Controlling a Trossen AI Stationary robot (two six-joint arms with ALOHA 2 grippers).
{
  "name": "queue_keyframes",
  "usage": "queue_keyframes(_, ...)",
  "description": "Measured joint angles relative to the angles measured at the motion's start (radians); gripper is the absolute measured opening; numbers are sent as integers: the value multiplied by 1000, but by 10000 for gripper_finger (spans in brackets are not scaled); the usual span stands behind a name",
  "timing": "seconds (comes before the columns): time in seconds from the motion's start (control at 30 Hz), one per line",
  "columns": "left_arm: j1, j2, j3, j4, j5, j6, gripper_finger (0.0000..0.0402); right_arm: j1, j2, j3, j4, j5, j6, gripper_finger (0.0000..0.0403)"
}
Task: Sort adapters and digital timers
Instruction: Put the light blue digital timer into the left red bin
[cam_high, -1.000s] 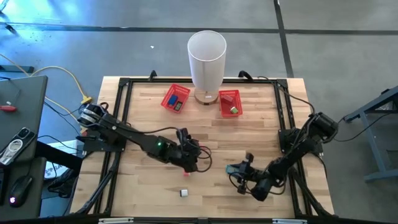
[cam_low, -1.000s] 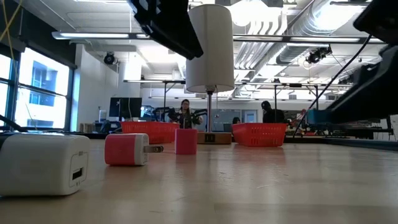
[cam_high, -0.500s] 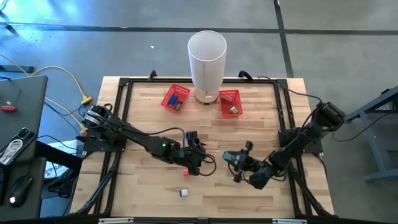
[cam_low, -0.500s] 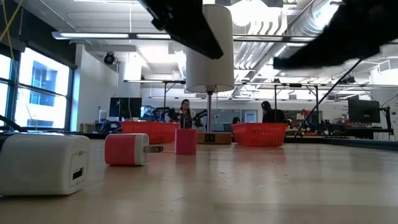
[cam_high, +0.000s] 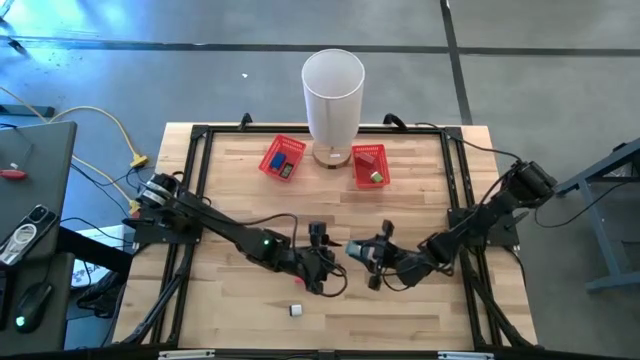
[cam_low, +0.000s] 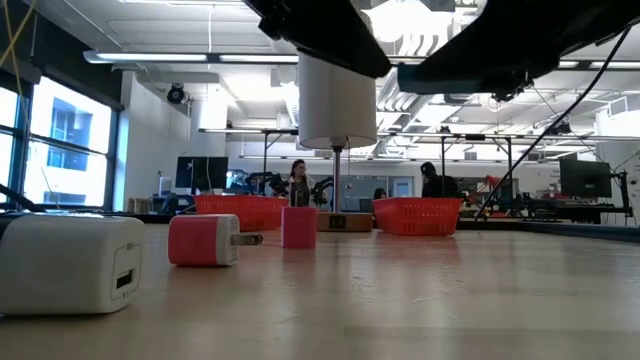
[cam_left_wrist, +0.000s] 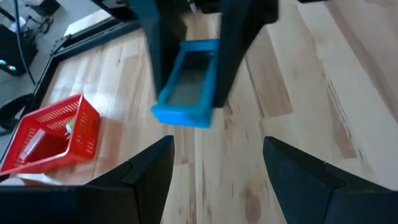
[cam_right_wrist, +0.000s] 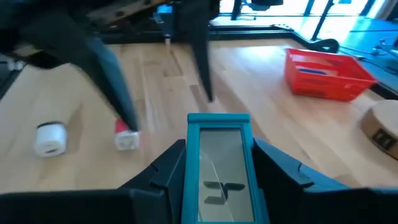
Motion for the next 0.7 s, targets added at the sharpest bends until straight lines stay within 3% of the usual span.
queue_keyframes(0.17, 3, 36, 0, 43, 1, 30, 236, 16, 0, 0, 30, -64, 6, 139)
queue_keyframes(0.47, 4, 54, 0, 43, -25, 77, 236, 19, 0, 0, 23, -75, 71, 139)
queue_keyframes(0.7, -12, 54, 0, 78, -64, 250, 236, 19, 0, 0, 15, -81, 71, 139)
